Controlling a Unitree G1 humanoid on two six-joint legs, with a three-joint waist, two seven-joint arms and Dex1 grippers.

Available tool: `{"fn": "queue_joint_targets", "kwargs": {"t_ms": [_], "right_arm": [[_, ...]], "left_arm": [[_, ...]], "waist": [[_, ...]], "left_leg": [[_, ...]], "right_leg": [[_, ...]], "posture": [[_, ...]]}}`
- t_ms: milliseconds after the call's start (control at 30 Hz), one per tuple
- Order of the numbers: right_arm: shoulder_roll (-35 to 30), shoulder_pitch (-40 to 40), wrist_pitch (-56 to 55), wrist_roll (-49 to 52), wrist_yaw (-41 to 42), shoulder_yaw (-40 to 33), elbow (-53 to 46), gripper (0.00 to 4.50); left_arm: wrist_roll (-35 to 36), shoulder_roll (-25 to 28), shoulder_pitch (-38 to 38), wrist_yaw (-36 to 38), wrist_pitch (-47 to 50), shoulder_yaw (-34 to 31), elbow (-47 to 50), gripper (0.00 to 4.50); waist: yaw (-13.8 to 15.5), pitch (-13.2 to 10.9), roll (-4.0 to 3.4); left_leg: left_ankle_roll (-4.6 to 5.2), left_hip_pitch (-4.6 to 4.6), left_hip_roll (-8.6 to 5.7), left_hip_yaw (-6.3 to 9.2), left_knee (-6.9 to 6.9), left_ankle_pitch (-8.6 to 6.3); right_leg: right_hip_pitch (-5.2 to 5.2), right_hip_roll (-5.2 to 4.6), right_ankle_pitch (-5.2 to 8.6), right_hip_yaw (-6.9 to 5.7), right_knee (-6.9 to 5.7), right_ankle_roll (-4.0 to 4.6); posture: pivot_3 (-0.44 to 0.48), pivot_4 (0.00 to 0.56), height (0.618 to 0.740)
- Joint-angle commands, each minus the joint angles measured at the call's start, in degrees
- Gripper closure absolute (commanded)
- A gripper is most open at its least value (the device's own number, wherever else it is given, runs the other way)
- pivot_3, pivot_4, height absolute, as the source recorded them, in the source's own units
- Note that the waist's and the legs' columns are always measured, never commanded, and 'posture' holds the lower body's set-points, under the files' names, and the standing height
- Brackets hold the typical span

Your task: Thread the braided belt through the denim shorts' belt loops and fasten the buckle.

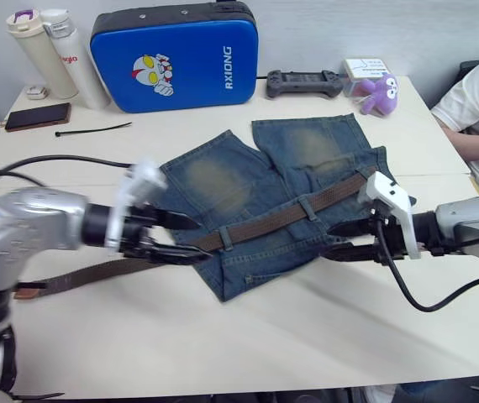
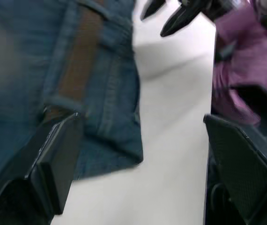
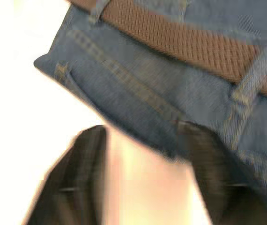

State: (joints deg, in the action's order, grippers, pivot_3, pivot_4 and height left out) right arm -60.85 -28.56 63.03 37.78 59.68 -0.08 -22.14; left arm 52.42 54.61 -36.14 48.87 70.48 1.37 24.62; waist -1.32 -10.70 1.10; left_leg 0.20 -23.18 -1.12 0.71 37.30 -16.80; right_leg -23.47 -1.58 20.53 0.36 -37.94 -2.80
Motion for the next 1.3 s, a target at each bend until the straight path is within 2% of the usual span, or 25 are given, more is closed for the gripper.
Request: {"fn": "queue_joint_targets", "kwargs": {"t_ms": [33, 67, 133, 200, 300, 400, 467, 533, 567, 667, 700, 767, 900, 1100, 1200, 1300], "right_arm": [[-2.99, 2.39, 0.0, -0.34, -1.59, -4.19, -2.84, 0.11], [-3.48, 3.22, 0.19, -0.63, -2.51, -4.97, -3.21, 0.04], [-5.08, 7.37, 0.56, -1.76, -4.51, -8.54, -4.67, 0.04], [-6.25, 11.51, 0.54, -2.64, -6.17, -11.75, -6.58, 0.04], [-6.05, 15.1, 2.1, -2.21, -8.26, -15.76, -9.41, 0.04], [-5.2, 17.46, 4.7, -0.97, -10.29, -19.57, -12.13, 0.0], [-4.58, 18.7, 5.96, -0.39, -11.31, -21.36, -13.48, 0.0], [-4.32, 19.65, 6.41, -0.02, -11.96, -22.23, -14.33, 0.0], [-4.25, 19.81, 6.4, 0.05, -12.23, -22.26, -14.44, 0.0], [-3.88, 19.32, 5.83, 0.21, -13.12, -21.13, -14.16, 0.0], [-3.85, 19.03, 5.53, 0.21, -13.27, -20.57, -13.98, 0.0], [-3.79, 18.34, 5.0, 0.26, -13.47, -19.51, -13.58, 0.0], [-2.65, 15.86, 3.35, -0.01, -13.84, -15.76, -12.39, 0.0], [-1.04, 11.52, 1.64, -0.37, -13.65, -10.19, -10.2, 0.0], [-0.86, 9.92, 0.51, -0.95, -13.22, -7.87, -8.9, 0.0], [-0.58, 7.68, -1.01, -1.44, -12.48, -5.45, -6.91, 0.0]], "left_arm": [[-7.7, -4.34, -2.84, -0.8, -5.82, 8.42, -0.98, 0.0], [-8.84, -6.56, -3.52, -1.62, -6.16, 10.29, -1.84, 0.0], [-15.71, -10.88, -4.65, -2.7, -9.53, 18.99, -4.39, 0.0], [-21.18, -14.85, -5.22, -3.72, -12.17, 25.02, -7.93, 0.0], [-26.27, -17.48, -4.07, -2.72, -16.01, 30.77, -10.2, 0.0], [-29.9, -19.32, -2.41, -2.07, -18.19, 34.04, -12.28, 0.98], [-33.29, -18.2, -2.04, -0.47, -21.14, 35.96, -13.38, 1.73], [-35.74, -16.46, -1.97, 1.47, -23.61, 36.13, -13.93, 2.67], [-36.68, -15.38, -1.87, 2.58, -24.74, 35.88, -14.26, 2.94], [-40.95, -9.92, -1.15, 7.43, -32.41, 35.37, -16.01, 4.23], [-42.04, -8.55, -0.85, 8.33, -34.64, 34.81, -16.58, 4.47], [-43.59, -6.2, 0.14, 10.08, -39.23, 33.4, -17.59, 4.47], [-47.62, -0.38, 2.24, 13.97, -55.92, 29.14, -25.78, 4.47], [-53.65, 0.22, -3.13, 14.63, -76.49, 25.27, -47.27, 4.47], [-54.42, -0.64, -5.4, 15.25, -81.63, 23.53, -54.07, 4.47], [-54.94, 1.11, -5.41, 15.05, -83.43, 20.49, -57.35, 4.47]], "waist": [[-0.24, 0.0, 0.0], [-0.22, 0.0, 0.0], [0.2, 0.0, 0.0], [1.06, -0.01, 0.01], [1.39, -0.01, 0.02], [1.71, 0.01, -0.02], [2.03, 0.01, -0.02], [2.09, 0.01, -0.02], [2.08, 0.01, -0.02], [1.53, 0.01, -0.02], [1.19, 0.02, -0.02], [0.85, 0.03, -0.04], [-0.27, 0.03, -0.04], [-0.27, 0.06, -0.1], [-0.33, 0.06, -0.1], [-0.53, 0.06, -0.1]], "left_leg": [[0.0, 0.01, 0.01, -0.03, 0.02, 0.01], [0.01, 0.04, 0.0, -0.04, 0.02, 0.03], [0.0, 0.02, 0.01, -0.02, 0.04, 0.04], [0.01, 0.01, 0.0, -0.03, 0.08, 0.05], [0.01, -0.09, 0.01, -0.09, 0.29, 0.07], [0.03, -0.04, 0.01, -0.08, 0.4, 0.06], [0.05, -0.01, 0.01, -0.06, 0.53, 0.05], [0.18, 0.16, 0.01, -0.03, 0.56, -0.03], [0.3, 0.22, 0.01, -0.02, 0.56, -0.1], [0.34, 0.52, 0.03, 0.0, 0.47, -0.15], [0.33, 0.75, 0.03, -0.01, 0.33, -0.14], [0.3, 1.04, 0.03, -0.08, 0.09, -0.12], [0.25, 1.11, 0.08, -0.07, 0.02, -0.08], [0.29, 1.17, 0.09, -0.08, 0.09, -0.04], [0.3, 1.16, 0.08, -0.08, 0.09, -0.03], [0.3, 1.11, 0.08, -0.11, 0.08, -0.03]], "right_leg": [[0.0, 0.02, 0.0, 0.03, -0.04, 0.0], [0.0, 0.01, 0.0, 0.02, -0.04, 0.0], [0.0, 0.04, 0.0, 0.01, -0.07, 0.0], [0.04, 0.04, 0.0, 0.0, -0.06, 0.0], [0.02, 0.08, -0.04, 0.05, -0.31, -0.07], [0.1, 0.07, -0.05, 0.06, -0.36, -0.08], [0.14, 0.06, -0.04, 0.04, -0.24, -0.09], [0.36, 0.07, -0.04, 0.02, -0.19, -0.09], [0.45, 0.07, -0.05, 0.02, -0.15, -0.09], [0.76, 0.09, -0.04, 0.0, -0.05, -0.09], [0.93, 0.1, -0.04, 0.01, 0.0, -0.08], [1.09, 0.1, -0.03, 0.08, 0.04, -0.06], [1.08, 0.13, -0.01, 0.07, -0.03, -0.02], [1.08, 0.12, -0.01, 0.04, -0.17, 0.0], [1.06, 0.1, -0.01, 0.05, -0.21, 0.01], [0.95, 0.1, -0.01, 0.07, -0.26, 0.0]], "posture": [[0.0, 0.15, 0.74], [0.0, 0.15, 0.74], [0.0, 0.15, 0.74], [0.0, 0.15, 0.74], [0.0, 0.15, 0.74], [0.0, 0.15, 0.74], [0.0, 0.15, 0.74], [0.0, 0.15, 0.74], [0.0, 0.15, 0.74], [0.0, 0.15, 0.74], [0.0, 0.15, 0.74], [0.0, 0.15, 0.74], [0.0, 0.15, 0.74], [0.0, 0.15, 0.74], [0.0, 0.15, 0.74], [0.0, 0.15, 0.74]]}}
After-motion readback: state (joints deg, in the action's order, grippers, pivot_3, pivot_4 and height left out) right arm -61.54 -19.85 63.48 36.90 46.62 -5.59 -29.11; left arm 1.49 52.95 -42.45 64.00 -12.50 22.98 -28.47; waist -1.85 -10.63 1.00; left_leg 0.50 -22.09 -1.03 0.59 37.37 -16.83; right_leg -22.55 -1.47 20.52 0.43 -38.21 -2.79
